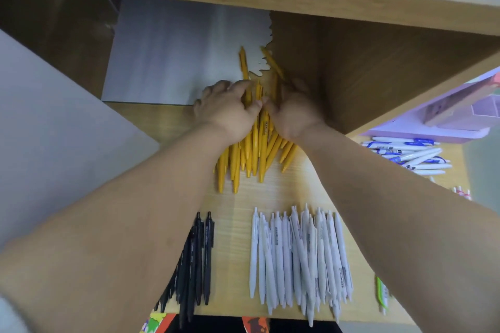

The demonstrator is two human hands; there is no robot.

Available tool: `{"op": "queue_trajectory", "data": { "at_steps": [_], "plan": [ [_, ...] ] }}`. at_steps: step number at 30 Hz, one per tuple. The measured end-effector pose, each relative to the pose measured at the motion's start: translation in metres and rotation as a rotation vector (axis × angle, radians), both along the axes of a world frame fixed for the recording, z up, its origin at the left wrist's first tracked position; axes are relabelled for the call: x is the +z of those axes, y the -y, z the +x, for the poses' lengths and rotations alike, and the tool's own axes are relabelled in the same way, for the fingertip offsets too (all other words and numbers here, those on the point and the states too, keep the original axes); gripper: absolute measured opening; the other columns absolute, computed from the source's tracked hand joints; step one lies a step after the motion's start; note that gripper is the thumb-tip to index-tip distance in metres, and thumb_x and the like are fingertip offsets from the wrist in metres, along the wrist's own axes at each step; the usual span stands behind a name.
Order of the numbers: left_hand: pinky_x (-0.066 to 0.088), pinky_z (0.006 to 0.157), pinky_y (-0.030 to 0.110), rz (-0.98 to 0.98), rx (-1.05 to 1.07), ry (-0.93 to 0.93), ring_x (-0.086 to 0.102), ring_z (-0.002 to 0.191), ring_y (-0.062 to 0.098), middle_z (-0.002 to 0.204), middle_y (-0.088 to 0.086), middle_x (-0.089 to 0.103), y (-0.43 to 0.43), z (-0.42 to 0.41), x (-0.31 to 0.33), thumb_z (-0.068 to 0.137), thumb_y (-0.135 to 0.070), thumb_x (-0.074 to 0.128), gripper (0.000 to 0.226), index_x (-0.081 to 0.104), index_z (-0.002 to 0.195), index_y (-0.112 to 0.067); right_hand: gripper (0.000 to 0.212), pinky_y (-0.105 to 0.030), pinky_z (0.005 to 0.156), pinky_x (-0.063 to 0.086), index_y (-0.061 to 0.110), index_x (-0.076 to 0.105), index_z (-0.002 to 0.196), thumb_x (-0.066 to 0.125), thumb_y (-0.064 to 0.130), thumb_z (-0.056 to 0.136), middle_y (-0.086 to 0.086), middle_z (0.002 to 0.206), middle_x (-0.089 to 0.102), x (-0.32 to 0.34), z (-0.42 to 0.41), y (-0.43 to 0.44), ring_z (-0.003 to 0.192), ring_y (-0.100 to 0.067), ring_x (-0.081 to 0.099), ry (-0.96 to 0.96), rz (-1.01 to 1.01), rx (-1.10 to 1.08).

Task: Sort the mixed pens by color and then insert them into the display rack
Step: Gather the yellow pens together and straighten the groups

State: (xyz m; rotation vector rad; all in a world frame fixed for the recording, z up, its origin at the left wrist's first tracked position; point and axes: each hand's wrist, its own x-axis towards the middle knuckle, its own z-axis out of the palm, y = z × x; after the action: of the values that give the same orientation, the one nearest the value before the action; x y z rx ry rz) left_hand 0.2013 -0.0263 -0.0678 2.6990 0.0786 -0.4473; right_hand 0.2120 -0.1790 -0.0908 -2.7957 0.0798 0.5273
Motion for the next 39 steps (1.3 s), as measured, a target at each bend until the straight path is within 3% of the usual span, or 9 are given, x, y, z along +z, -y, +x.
{"op": "queue_trajectory", "data": {
  "at_steps": [6,12,17,21,24,28,31,34,39],
  "plan": [
    [0.028,0.107,0.049,0.105,-0.087,-0.049,0.030,0.139,0.031,0.153,0.001,0.037,0.013,0.022,0.000,0.100,-0.055,0.033,0.052,0.042,0.147,-0.035,0.057,-0.038,0.105,0.038,0.011,0.052,0.138,0.056,0.045,0.091,-0.015,0.141,0.046,0.019,-0.070,0.007,0.126,-0.036,0.045,0.211,0.084,-0.054],
    [0.032,0.104,0.047,0.195,-0.104,-0.062,0.036,0.131,0.033,0.139,0.008,0.042,0.024,0.032,-0.002,0.101,-0.032,0.038,0.040,0.057,0.136,-0.024,0.053,-0.039,0.093,0.048,0.012,0.055,0.132,0.058,0.044,0.090,-0.011,0.116,0.049,0.013,-0.108,0.019,0.108,-0.032,0.051,0.144,0.209,-0.145],
    [0.037,0.099,0.041,0.161,-0.058,-0.053,0.040,0.125,0.035,0.130,0.012,0.044,0.029,0.039,-0.002,0.095,-0.018,0.044,0.039,0.061,0.130,-0.018,0.056,-0.039,0.098,0.047,0.016,0.052,0.132,0.059,0.050,0.089,-0.009,0.127,0.043,0.010,-0.111,0.022,0.116,-0.030,0.049,0.068,0.188,-0.116],
    [0.045,0.104,0.039,-0.074,0.077,0.063,0.047,0.125,0.032,0.137,0.010,0.044,0.016,0.035,-0.005,0.099,-0.022,0.051,0.035,0.061,0.132,-0.018,0.060,-0.041,0.100,0.046,0.017,0.051,0.136,0.060,0.052,0.089,-0.009,0.131,0.042,0.013,-0.111,0.023,0.120,-0.031,0.048,0.065,0.183,-0.106],
    [0.044,0.109,0.038,-0.249,0.156,0.139,0.049,0.128,0.028,0.146,0.007,0.040,0.005,0.030,0.005,0.100,-0.027,0.054,0.045,0.051,0.144,-0.018,0.062,-0.041,0.101,0.046,0.018,0.052,0.137,0.061,0.054,0.088,-0.009,0.132,0.043,0.015,-0.113,0.024,0.122,-0.031,0.047,0.056,0.186,-0.094],
    [0.044,0.108,0.033,-0.359,0.216,0.253,0.053,0.120,0.022,0.139,0.006,0.042,-0.008,0.005,0.027,0.098,-0.027,0.058,0.043,0.056,0.140,-0.016,0.067,-0.041,0.102,0.046,0.018,0.053,0.137,0.062,0.060,0.086,-0.009,0.133,0.044,0.017,-0.114,0.024,0.121,-0.031,0.048,0.045,0.196,-0.110],
    [0.040,0.107,0.026,-0.353,0.267,0.246,0.053,0.119,0.019,0.137,0.007,0.045,-0.021,-0.044,0.030,0.097,-0.027,0.060,0.043,0.057,0.139,-0.016,0.067,-0.041,0.101,0.045,0.016,0.054,0.136,0.061,0.060,0.085,-0.007,0.136,0.044,0.019,-0.112,0.022,0.123,-0.030,0.047,0.028,0.150,-0.069],
    [0.036,0.092,0.017,-0.303,0.326,0.131,0.053,0.099,0.016,0.129,0.008,0.046,-0.032,-0.097,0.017,0.098,-0.024,0.059,0.041,0.058,0.138,-0.015,0.062,-0.040,0.099,0.046,0.016,0.059,0.128,0.063,0.058,0.084,-0.005,0.137,0.045,0.019,-0.112,0.019,0.123,-0.029,0.047,0.009,0.161,-0.029],
    [0.036,0.090,0.022,-0.265,0.345,0.081,0.052,0.111,0.023,0.121,0.006,0.052,-0.038,-0.134,-0.005,0.093,-0.026,0.065,0.033,0.066,0.125,-0.018,0.052,-0.038,0.091,0.049,0.015,0.055,0.127,0.064,0.049,0.088,-0.008,0.122,0.058,0.020,-0.107,0.019,0.112,-0.028,0.056,0.070,0.292,-0.160]
  ]
}}
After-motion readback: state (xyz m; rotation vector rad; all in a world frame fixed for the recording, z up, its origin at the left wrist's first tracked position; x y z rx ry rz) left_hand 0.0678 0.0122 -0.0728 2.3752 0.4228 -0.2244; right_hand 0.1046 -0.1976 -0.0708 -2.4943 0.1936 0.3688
